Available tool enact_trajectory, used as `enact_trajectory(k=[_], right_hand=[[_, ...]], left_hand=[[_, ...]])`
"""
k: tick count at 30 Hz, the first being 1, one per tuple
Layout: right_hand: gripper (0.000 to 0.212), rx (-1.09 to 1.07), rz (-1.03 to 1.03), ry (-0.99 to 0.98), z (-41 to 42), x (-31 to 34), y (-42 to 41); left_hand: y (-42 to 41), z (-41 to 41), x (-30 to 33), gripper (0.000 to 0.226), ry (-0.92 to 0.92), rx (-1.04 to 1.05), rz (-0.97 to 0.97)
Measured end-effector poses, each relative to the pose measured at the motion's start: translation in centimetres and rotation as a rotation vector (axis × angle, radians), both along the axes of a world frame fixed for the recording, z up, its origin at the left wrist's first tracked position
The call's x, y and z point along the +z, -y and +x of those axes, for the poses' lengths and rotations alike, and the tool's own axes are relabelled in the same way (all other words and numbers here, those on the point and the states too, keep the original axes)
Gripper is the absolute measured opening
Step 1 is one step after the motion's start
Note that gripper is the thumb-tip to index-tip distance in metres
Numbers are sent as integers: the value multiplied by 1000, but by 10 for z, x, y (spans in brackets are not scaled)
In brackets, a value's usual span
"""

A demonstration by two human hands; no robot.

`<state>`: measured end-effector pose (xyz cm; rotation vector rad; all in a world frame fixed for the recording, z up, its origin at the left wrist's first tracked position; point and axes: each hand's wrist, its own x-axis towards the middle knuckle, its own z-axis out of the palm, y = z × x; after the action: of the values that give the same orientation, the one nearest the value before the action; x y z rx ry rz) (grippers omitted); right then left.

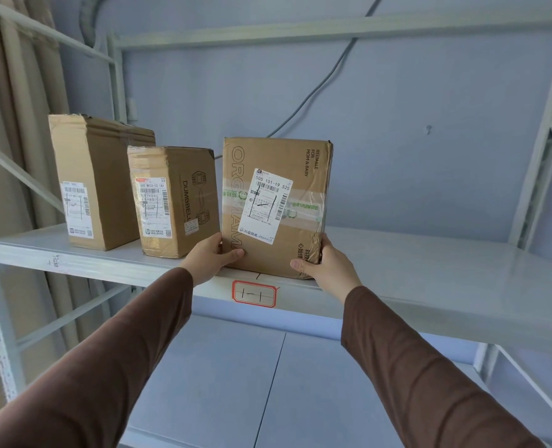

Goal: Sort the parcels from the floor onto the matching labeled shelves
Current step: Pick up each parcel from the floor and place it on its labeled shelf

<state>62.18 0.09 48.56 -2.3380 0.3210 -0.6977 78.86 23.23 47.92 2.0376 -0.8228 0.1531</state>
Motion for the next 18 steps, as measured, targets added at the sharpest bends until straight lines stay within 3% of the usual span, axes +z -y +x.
enact_trajectory(k=[13,15,18], right_hand=[[72,-45,4,-45,-4,3,-4],[80,-63,7,-54,-11,4,-7],[100,-96,6,-67,-26,5,-12]], left_hand=[[4,-8,-2,36,-55,22,-3],[0,-9,-6,44,-38,50,-4],[-7,-23,-13,79,4,97,-43]])
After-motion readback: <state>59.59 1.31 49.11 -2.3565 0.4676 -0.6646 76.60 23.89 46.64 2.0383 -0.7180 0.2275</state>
